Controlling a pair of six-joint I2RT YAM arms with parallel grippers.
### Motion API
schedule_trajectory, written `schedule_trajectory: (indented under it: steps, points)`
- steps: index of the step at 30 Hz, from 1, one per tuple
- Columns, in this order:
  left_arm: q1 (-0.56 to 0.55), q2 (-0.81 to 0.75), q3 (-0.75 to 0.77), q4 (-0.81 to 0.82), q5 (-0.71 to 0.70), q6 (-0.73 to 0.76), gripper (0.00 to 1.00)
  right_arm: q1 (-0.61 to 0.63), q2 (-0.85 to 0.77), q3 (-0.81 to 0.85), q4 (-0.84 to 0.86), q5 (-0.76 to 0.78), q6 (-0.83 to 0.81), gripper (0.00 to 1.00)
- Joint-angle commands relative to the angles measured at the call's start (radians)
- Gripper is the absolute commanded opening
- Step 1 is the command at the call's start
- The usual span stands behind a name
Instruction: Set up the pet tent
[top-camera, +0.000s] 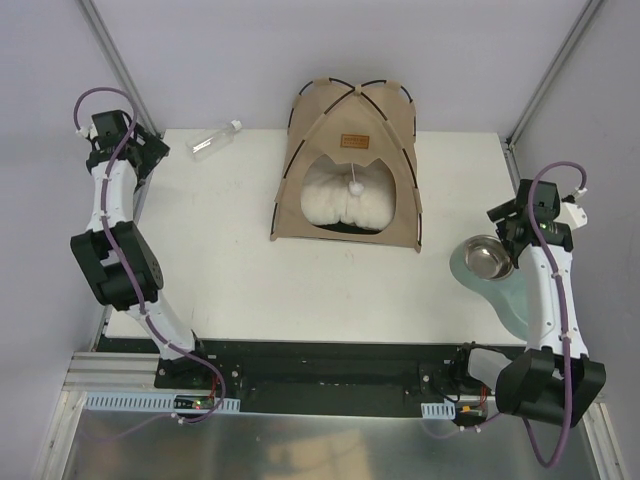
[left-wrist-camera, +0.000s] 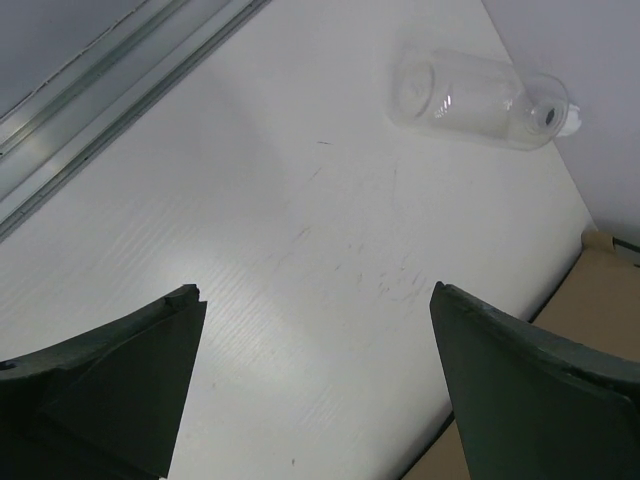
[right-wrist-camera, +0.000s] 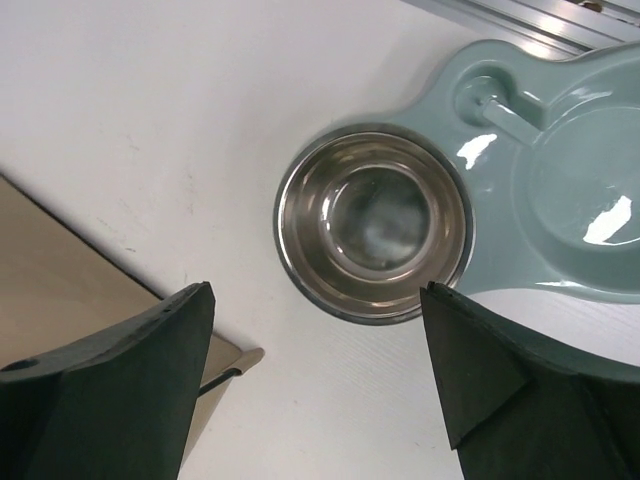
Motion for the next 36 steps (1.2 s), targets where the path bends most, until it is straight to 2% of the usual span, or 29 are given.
schedule_trajectory:
  steps: [1,7,11,15,22,26,29,32,34,36]
  points:
    - [0.017,0.052,0.056,-0.008,-0.046,-0.068,0.99,0.016,-0.051,0.005,0.066,-0.073,-0.008,0.91]
    - [0.020,0.179,0.100,0.024,-0.017,-0.212,0.99,0.036,-0.033,0.011,0.099,-0.104,0.021,0.90]
    - [0.017,0.294,0.157,0.165,0.138,-0.228,0.99,0.066,-0.002,0.033,0.128,-0.111,0.006,0.90]
    - [0.014,0.401,0.243,0.327,0.244,-0.121,0.97,0.092,0.052,0.056,0.172,-0.156,-0.008,0.90]
    - [-0.020,0.544,0.321,0.676,0.265,0.100,0.98,0.141,0.164,0.146,0.107,-0.148,-0.023,0.88]
    - [-0.040,0.677,0.453,0.678,0.294,0.159,0.99,0.150,0.191,0.188,0.033,-0.121,-0.051,0.88]
    - [-0.040,0.811,0.597,0.635,0.380,0.093,0.98,0.150,0.190,0.198,-0.001,-0.104,-0.061,0.88]
    - [-0.043,0.920,0.752,0.579,0.487,0.012,0.92,0.150,0.190,0.205,-0.016,-0.099,-0.075,0.88]
    - [-0.060,0.944,0.784,0.579,0.518,-0.004,0.92,0.148,0.199,0.218,-0.024,-0.091,-0.089,0.88]
    - [-0.080,0.935,0.754,0.579,0.543,0.026,0.92,0.150,0.210,0.232,-0.027,-0.087,-0.100,0.88]
